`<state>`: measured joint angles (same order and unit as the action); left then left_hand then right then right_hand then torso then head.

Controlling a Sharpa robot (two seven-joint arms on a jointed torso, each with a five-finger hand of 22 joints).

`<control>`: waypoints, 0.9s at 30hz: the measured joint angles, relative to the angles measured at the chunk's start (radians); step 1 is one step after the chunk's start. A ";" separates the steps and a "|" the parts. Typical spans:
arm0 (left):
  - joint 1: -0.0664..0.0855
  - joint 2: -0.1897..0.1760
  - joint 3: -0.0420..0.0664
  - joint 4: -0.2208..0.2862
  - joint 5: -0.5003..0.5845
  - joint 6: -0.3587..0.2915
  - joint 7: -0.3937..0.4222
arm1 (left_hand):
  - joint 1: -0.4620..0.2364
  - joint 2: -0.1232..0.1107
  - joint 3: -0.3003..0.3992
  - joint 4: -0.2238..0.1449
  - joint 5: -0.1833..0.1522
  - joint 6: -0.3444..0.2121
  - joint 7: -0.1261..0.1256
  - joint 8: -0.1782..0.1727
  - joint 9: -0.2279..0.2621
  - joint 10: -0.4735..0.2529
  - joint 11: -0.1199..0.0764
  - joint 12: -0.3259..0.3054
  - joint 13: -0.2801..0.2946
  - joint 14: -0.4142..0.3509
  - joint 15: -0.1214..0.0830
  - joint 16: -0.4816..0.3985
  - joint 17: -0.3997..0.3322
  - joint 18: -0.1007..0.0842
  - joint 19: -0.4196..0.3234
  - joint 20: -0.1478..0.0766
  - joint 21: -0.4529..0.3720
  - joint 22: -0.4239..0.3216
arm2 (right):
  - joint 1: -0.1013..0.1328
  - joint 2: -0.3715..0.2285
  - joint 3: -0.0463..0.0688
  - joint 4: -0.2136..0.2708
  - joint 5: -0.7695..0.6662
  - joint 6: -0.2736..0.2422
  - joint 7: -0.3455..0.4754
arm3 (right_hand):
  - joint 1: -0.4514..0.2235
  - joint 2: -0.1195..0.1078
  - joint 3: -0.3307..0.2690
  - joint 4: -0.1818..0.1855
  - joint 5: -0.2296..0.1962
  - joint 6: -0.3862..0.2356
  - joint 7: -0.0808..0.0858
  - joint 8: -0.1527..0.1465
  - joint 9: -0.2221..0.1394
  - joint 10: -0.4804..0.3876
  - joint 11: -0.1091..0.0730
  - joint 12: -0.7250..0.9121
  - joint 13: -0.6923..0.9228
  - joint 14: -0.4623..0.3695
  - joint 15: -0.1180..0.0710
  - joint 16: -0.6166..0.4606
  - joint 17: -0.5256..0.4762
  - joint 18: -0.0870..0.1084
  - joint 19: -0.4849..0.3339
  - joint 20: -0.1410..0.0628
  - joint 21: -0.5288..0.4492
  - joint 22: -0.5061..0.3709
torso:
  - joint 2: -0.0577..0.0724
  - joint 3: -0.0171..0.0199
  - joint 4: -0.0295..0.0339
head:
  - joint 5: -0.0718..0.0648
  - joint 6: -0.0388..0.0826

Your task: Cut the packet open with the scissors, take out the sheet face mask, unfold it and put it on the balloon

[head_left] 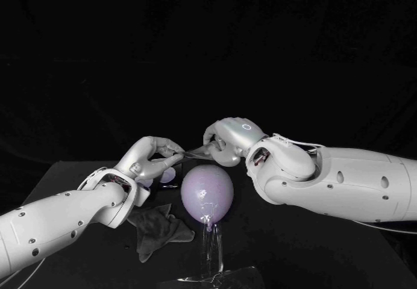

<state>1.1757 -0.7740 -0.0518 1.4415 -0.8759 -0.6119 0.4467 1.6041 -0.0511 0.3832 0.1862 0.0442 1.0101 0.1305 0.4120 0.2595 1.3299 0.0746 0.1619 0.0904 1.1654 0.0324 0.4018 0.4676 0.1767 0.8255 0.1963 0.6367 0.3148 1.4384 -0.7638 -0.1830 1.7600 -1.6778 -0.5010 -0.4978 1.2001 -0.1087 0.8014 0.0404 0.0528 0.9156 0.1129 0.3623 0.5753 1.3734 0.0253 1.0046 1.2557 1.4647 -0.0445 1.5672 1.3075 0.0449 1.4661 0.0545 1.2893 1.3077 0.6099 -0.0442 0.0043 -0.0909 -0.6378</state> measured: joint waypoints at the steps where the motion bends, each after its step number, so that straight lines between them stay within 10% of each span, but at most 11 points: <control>1: 0.000 0.000 0.000 0.000 -0.002 0.000 -0.001 | 0.000 0.000 0.000 0.000 0.000 0.000 0.000 0.000 0.000 0.000 0.000 0.000 0.000 0.000 0.000 0.001 0.000 0.000 0.000 0.000 0.002 0.001 | 0.001 -0.002 0.000 0.001 0.002 -0.004 0.002 | -0.002 -0.003 -0.003 -0.003 0.000 -0.001 0.001 -0.003 -0.002 -0.003 0.003 -0.001 -0.002 0.000 0.000 0.000 0.000 0.000 0.000 0.000 -0.004 0.000 | 0.000 -0.0001 0.0000 | 0.000 0.000; 18: -0.002 -0.006 -0.002 -0.006 -0.009 0.000 -0.031 | 0.004 0.004 0.000 0.000 -0.003 -0.011 0.003 0.019 0.000 0.004 -0.003 0.008 0.005 -0.002 -0.002 0.019 0.014 -0.007 -0.007 -0.007 0.027 0.018 | 0.009 -0.033 0.002 0.036 0.002 -0.036 0.012 | -0.010 -0.049 -0.041 -0.015 0.000 0.008 -0.001 -0.013 -0.014 -0.016 0.005 -0.034 -0.019 0.003 0.004 0.000 0.001 0.000 0.000 0.007 -0.010 0.000 | 0.000 -0.0009 0.0010 | 0.001 -0.003; 27: -0.002 -0.008 -0.002 -0.003 -0.008 0.000 -0.034 | 0.004 0.004 0.000 0.000 0.000 -0.017 0.004 0.024 0.000 0.004 -0.003 0.016 0.005 -0.002 -0.002 0.024 0.019 -0.008 -0.015 -0.007 0.033 0.024 | 0.010 -0.034 0.002 0.033 -0.005 -0.032 0.012 | 0.040 -0.018 -0.044 -0.048 -0.001 0.049 -0.016 0.018 0.005 -0.009 -0.006 -0.012 -0.012 0.003 0.004 0.000 0.000 0.000 0.000 0.007 0.006 0.000 | 0.000 -0.0010 0.0012 | 0.002 -0.004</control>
<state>1.1738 -0.7821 -0.0539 1.4387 -0.8841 -0.6117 0.4128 1.6081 -0.0475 0.3835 0.1865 0.0446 0.9926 0.1341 0.4359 0.2594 1.3335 0.0713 0.1779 0.0952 1.1631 0.0307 0.4259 0.4864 0.1689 0.8109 0.1894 0.6700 0.3393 1.4487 -0.7976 -0.1808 1.7932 -1.6831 -0.5332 -0.4854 1.2400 -0.1266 0.7573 -0.0079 0.0522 0.9648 0.0965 0.3799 0.5801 1.3648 0.0196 0.9921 1.2436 1.4681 -0.0409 1.5673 1.3073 0.0450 1.4659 0.0616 1.2951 1.3074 0.6099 -0.0452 0.0056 -0.0884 -0.6416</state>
